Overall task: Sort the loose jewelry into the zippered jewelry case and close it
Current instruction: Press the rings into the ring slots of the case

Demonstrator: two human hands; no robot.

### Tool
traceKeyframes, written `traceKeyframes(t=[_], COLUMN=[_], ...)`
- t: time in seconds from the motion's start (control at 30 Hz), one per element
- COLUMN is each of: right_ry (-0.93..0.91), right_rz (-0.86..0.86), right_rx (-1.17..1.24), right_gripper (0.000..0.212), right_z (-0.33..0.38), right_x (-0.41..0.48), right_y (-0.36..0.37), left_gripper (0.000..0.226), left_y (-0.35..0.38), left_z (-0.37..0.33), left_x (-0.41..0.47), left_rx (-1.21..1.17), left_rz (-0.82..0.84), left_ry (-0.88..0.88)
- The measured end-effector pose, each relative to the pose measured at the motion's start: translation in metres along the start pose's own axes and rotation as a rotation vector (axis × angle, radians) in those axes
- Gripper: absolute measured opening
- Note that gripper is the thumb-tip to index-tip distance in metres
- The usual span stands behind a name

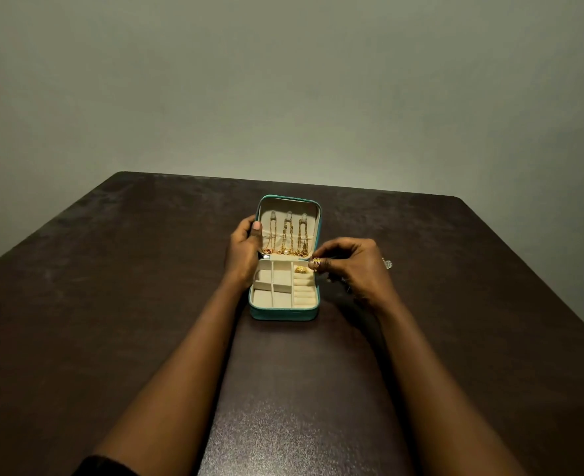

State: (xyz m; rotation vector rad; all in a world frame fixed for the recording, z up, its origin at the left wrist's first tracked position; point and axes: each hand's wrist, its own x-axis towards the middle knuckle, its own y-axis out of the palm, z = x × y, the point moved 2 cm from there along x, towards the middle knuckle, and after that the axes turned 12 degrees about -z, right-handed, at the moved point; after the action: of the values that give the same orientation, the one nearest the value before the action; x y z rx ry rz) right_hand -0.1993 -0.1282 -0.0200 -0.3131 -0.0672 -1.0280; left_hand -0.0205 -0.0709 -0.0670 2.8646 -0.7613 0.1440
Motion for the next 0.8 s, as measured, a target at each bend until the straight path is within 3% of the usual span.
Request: traceKeyframes(t=[0.4, 0.8], right_ry=[-0.012, -0.109], right_rz=[-0.055, -0.069], right_rx=[0.076, -0.157], right_gripper=[0.017, 0.014], right_z=[-0.0006, -0.0034], right_x=[-0.0004, 0.0008], right_y=[0.0025, 0.0020], left_gripper=[0.027, 0.024], left_y=[0.0007, 0.0009], left_z=[-0.0006, -0.0003], left_x=[-0.0011, -0.0007], left_rx=[-0.011, -0.025], left_rz=[-0.002, 0.005], left_ry=[0.016, 0.012])
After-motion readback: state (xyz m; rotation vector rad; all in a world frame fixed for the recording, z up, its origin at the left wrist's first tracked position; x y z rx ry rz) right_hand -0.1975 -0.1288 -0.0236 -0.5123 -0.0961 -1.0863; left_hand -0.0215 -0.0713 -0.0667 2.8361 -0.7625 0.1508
